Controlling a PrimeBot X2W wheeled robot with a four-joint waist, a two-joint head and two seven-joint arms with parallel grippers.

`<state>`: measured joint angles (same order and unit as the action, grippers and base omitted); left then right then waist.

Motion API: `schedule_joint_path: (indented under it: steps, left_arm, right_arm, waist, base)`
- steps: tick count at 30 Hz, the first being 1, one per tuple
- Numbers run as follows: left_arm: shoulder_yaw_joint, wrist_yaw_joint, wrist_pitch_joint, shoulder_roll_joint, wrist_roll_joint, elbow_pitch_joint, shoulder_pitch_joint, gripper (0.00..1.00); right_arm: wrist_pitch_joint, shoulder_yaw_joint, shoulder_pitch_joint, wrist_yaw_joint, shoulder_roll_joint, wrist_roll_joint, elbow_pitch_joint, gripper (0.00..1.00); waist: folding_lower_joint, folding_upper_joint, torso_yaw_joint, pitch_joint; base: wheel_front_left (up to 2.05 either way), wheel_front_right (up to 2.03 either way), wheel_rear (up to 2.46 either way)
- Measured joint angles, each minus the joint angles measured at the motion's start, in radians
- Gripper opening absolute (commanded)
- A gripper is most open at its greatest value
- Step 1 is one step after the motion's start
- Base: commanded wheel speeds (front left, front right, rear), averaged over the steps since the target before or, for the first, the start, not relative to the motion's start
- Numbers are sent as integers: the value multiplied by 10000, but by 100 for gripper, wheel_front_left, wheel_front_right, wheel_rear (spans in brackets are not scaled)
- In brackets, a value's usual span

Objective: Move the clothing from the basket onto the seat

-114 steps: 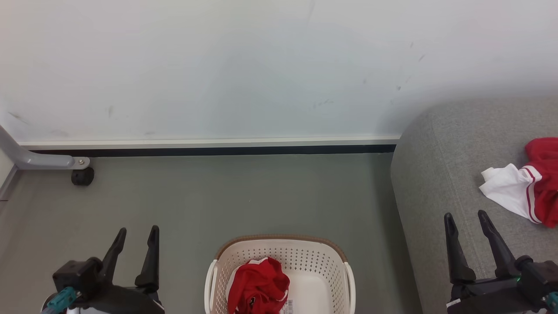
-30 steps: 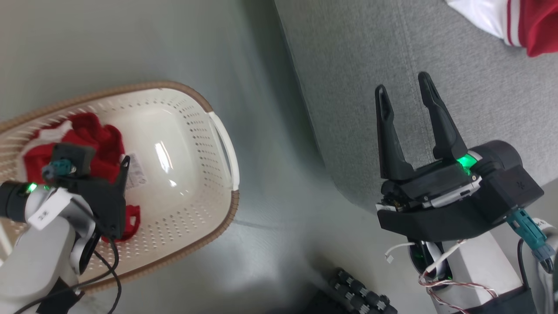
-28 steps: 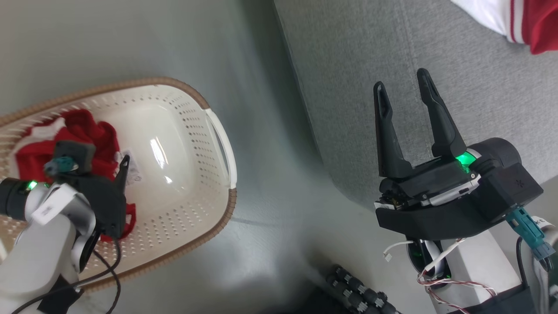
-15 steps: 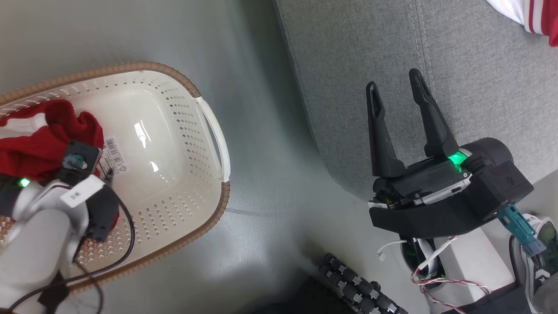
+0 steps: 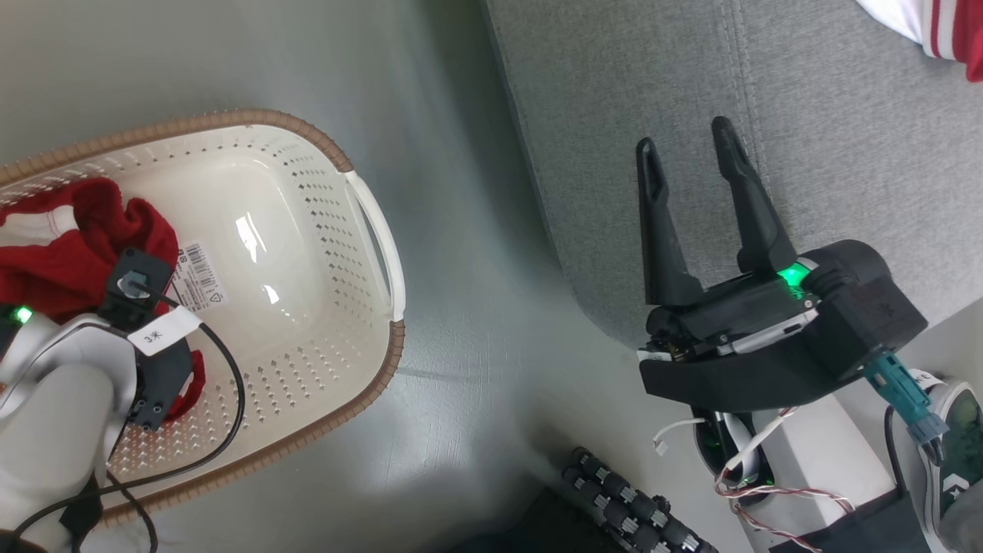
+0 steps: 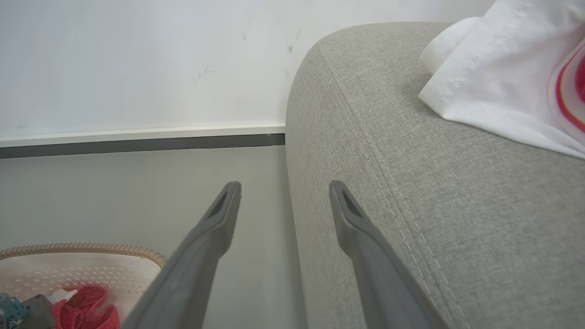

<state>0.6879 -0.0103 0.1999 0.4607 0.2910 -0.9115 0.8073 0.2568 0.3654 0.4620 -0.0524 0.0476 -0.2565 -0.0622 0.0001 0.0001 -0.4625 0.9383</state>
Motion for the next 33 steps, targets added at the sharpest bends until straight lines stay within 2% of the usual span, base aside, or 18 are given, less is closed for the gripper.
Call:
schedule_joint_path:
  steps: [8, 17, 21, 25, 33]
  left_arm:
    - [-186, -263, -669, -115, 263, -339, -120, 0]
    - [-182, -706, -1893, -1294, 625, -211, -145, 0]
    - [-242, -842, -2468, -1699, 840, -69, -143, 0]
    - [-426, -999, -3327, -2203, 1373, 263, -150, 0]
    - [-577, -1129, -4232, -2596, 1848, 951, -175, 0]
  right_arm:
    - [0, 251, 621, -61, -4, -186, 276, 100]
    - [0, -508, 845, -79, 0, -169, 794, 100]
    - [0, -848, 842, -6, 65, -157, 965, 100]
    - [0, -1231, 810, 90, 257, -155, 1131, 100]
    - [0, -1592, 516, 263, 405, -155, 1484, 100]
  waist:
    - [0, 0, -117, -335]
    - [-2, -2, 52, -1251]
    - [-2, -3, 312, -1715]
    - [-2, -2, 857, -2424]
    - [-3, -2, 1648, -3452]
  base:
    - [0, 0, 0]
    - [0, 0, 0]
    - [0, 0, 0]
    - [0, 0, 0]
    - [0, 0, 0]
